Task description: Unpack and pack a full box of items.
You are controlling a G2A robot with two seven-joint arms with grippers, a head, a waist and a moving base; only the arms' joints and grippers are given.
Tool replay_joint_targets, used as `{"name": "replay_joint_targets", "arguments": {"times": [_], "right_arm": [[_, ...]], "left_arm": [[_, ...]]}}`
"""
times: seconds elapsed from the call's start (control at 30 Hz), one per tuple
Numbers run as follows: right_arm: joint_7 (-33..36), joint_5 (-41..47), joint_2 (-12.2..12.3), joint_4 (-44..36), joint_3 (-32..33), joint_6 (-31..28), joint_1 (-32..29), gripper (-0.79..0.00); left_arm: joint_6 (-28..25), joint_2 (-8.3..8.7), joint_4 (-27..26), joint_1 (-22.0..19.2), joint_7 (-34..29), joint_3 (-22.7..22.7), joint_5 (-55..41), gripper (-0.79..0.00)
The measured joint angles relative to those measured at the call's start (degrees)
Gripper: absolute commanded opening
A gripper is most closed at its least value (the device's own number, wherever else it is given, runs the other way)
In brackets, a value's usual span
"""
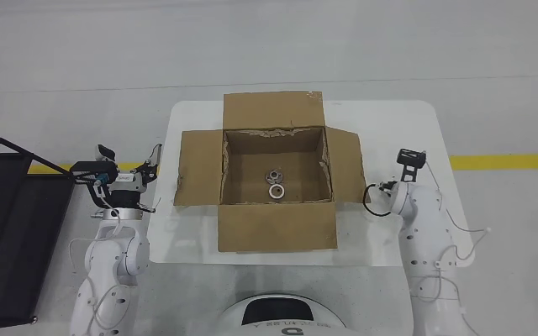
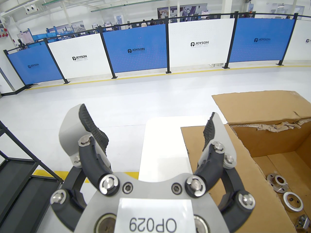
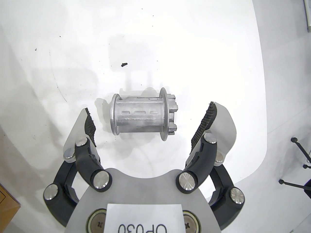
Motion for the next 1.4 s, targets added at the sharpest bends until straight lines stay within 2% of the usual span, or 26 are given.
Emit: {"name": "replay_joint_targets", "arguments": {"times": [0.17, 0.3, 0.63, 0.73, 0.8, 0.93, 1.4], "right_arm": [[0.2, -0.1, -0.1, -0.1, 0.0, 0.1, 0.2, 0.000], [-0.3, 1.0, 0.0, -3.1, 1.9, 1.4, -0.9, 0.000], [-7.1, 19.1, -0.5, -25.4, 9.0, -0.5, -11.4, 0.000], [-8.0, 26.6, -0.8, -28.8, 9.3, -2.1, -13.6, 0.000], [-7.9, 29.4, -0.8, -28.9, 9.4, -2.2, -13.7, 0.000], [-7.9, 26.8, -0.8, -28.8, 9.4, -2.1, -13.6, 0.000], [-7.9, 26.8, -0.8, -28.8, 9.4, -2.1, -13.6, 0.000]], "left_arm": [[0.0, 0.00, 0.0, 0.0, 0.0, 0.0, 0.0, 0.000], [0.0, 0.00, 0.0, 0.0, 0.0, 0.0, 0.0, 0.000], [0.0, 0.00, 0.0, 0.0, 0.0, 0.0, 0.0, 0.000], [0.0, 0.00, 0.0, 0.0, 0.0, 0.0, 0.0, 0.000], [0.0, 0.00, 0.0, 0.0, 0.0, 0.0, 0.0, 0.000], [0.0, 0.00, 0.0, 0.0, 0.0, 0.0, 0.0, 0.000], [0.0, 0.00, 0.0, 0.0, 0.0, 0.0, 0.0, 0.000]]}}
